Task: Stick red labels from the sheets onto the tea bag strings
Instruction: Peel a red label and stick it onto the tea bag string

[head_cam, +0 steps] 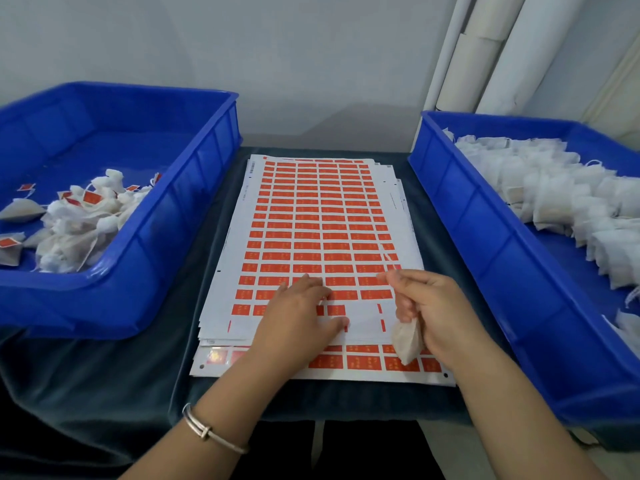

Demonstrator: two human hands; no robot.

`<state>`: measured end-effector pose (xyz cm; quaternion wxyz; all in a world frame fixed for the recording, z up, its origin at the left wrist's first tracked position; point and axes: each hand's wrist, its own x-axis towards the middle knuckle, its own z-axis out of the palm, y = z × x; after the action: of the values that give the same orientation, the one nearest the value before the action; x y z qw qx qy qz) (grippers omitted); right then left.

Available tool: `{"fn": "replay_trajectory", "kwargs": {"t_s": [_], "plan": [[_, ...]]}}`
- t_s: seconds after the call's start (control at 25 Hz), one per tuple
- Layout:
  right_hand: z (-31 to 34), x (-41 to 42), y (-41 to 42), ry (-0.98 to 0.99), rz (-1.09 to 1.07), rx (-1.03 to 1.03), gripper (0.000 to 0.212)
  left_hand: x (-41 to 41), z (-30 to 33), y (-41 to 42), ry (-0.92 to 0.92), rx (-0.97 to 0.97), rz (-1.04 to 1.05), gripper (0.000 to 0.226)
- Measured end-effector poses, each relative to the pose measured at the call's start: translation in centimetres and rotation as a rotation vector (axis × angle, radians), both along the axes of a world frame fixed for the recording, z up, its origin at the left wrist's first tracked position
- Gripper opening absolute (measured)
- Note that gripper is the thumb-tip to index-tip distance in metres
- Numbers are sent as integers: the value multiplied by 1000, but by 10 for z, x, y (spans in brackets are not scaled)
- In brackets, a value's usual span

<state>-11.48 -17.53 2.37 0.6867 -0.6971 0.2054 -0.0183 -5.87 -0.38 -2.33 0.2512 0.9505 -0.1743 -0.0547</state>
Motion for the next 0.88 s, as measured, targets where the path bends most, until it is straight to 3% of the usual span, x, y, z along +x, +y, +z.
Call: {"fn": "replay_trajectory", "kwargs": {"t_s": [0.28, 0.4, 0.48, 0.64, 0.8, 0.88], "plan": [[0, 15, 15, 16, 60, -253, 10, 8, -5, -3, -109, 247, -145, 54], [5, 18, 11, 54, 222, -622, 7, 5, -9, 1, -125, 211, -145, 63], [11, 17, 8, 140, 320, -787, 17, 3, -12, 4, -116, 158, -119, 75], [10, 7, 20, 233, 338, -658, 32, 5, -13, 0, -88, 136, -74, 72], [-4, -8, 37, 322, 308, -508, 35, 1, -11, -3, -154, -8, -14, 38], [-7, -10, 40, 287, 178, -426, 34, -2, -9, -3, -153, -158, 48, 28]]}}
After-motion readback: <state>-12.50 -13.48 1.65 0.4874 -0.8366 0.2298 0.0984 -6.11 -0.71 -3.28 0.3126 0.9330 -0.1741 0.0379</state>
